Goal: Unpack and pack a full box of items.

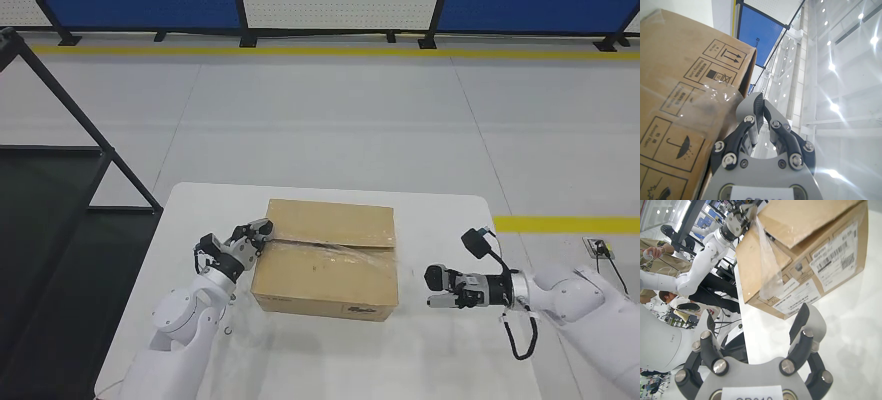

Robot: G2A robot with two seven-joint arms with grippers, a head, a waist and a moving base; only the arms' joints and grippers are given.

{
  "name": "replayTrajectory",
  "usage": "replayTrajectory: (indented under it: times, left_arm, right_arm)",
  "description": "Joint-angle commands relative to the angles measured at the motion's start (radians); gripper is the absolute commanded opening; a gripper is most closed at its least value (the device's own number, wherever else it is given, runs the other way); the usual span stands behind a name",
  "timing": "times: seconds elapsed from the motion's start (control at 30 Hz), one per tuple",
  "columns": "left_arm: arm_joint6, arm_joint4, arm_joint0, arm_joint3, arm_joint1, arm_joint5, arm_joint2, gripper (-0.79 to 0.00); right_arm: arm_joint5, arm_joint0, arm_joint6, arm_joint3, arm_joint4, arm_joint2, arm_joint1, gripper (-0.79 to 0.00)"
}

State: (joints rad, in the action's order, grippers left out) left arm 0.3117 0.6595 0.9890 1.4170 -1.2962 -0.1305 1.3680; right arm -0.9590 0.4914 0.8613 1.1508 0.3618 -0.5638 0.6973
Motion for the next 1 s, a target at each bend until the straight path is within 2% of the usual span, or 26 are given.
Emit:
replayTrajectory:
  times: [0.0,0.4,0.97]
  left_arm:
    - [0.000,-0.001,-0.001,-0.003,0.000,0.001,0.000,-0.739]
    - [-0.004,-0.008,-0.004,-0.010,-0.002,0.001,-0.003,-0.748]
    - [0.000,-0.010,0.008,0.000,-0.002,0.005,0.004,-0.745]
  right_arm:
    - [0.008,-0.012,0.008,0.016,0.006,0.031,-0.004,0.000]
    - [-0.053,-0.133,-0.053,0.041,0.017,0.214,0.006,0.000]
    - [-0.053,-0.232,-0.053,0.094,0.184,0.333,0.025,0.000]
